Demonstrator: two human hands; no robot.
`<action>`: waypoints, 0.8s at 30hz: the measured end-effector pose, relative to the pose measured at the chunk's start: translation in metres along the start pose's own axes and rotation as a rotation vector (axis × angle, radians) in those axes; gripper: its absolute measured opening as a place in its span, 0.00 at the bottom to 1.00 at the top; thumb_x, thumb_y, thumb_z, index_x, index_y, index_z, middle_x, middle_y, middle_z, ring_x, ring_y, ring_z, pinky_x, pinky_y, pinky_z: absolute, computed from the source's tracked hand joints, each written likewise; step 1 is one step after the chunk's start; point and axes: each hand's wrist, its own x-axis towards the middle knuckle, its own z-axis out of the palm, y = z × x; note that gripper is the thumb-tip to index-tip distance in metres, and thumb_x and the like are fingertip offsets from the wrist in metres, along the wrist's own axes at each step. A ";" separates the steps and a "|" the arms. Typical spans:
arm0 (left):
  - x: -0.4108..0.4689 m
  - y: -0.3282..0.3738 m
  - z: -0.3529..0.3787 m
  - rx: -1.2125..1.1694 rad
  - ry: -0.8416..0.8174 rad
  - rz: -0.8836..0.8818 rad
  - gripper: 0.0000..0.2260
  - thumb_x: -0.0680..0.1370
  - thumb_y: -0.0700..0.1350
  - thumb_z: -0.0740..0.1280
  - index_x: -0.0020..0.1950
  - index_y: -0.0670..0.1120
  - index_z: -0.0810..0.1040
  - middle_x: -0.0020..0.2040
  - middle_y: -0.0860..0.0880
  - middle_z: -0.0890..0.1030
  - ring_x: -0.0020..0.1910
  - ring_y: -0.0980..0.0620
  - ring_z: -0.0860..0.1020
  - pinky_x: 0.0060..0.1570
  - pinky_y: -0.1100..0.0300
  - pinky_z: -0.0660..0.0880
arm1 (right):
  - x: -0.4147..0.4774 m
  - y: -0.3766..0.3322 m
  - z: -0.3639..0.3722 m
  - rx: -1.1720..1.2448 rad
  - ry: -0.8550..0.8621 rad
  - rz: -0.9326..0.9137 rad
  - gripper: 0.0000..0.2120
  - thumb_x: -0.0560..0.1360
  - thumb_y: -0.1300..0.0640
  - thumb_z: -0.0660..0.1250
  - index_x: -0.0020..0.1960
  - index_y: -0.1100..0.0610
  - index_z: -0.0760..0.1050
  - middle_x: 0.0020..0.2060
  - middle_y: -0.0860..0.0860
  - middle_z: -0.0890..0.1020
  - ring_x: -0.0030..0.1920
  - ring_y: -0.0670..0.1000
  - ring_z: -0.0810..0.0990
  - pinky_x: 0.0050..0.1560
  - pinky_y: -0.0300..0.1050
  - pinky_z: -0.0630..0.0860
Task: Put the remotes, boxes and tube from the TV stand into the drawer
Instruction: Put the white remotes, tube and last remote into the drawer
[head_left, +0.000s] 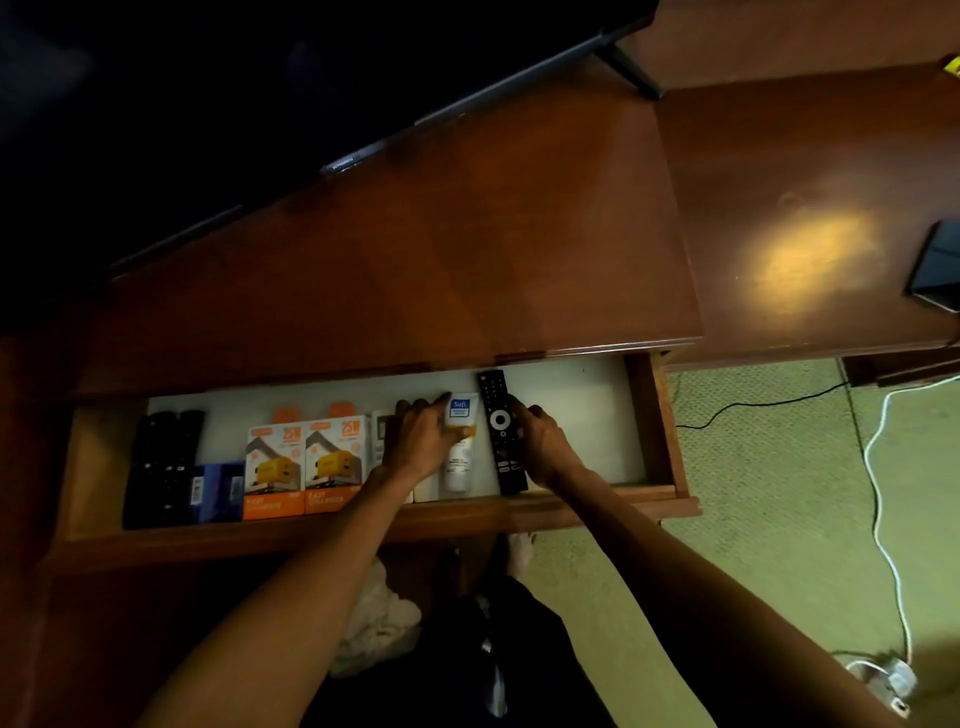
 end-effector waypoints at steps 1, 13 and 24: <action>-0.002 -0.001 0.000 -0.013 -0.002 -0.002 0.31 0.75 0.58 0.69 0.74 0.49 0.68 0.62 0.40 0.78 0.62 0.39 0.70 0.59 0.48 0.71 | 0.001 -0.001 0.002 0.012 -0.017 0.004 0.39 0.72 0.60 0.71 0.77 0.50 0.55 0.60 0.62 0.74 0.56 0.63 0.77 0.57 0.55 0.77; -0.013 -0.001 -0.005 0.090 0.010 0.062 0.26 0.77 0.55 0.67 0.73 0.47 0.70 0.66 0.44 0.75 0.67 0.42 0.66 0.62 0.51 0.64 | 0.000 -0.007 0.018 0.031 -0.068 -0.009 0.42 0.70 0.62 0.73 0.77 0.52 0.54 0.59 0.62 0.78 0.56 0.63 0.78 0.56 0.56 0.78; -0.007 -0.010 -0.012 0.190 -0.005 0.155 0.24 0.76 0.57 0.67 0.69 0.49 0.74 0.62 0.45 0.77 0.64 0.42 0.69 0.60 0.47 0.68 | -0.004 -0.006 0.014 -0.105 -0.118 -0.008 0.44 0.71 0.61 0.72 0.78 0.47 0.50 0.56 0.60 0.82 0.53 0.61 0.81 0.53 0.55 0.79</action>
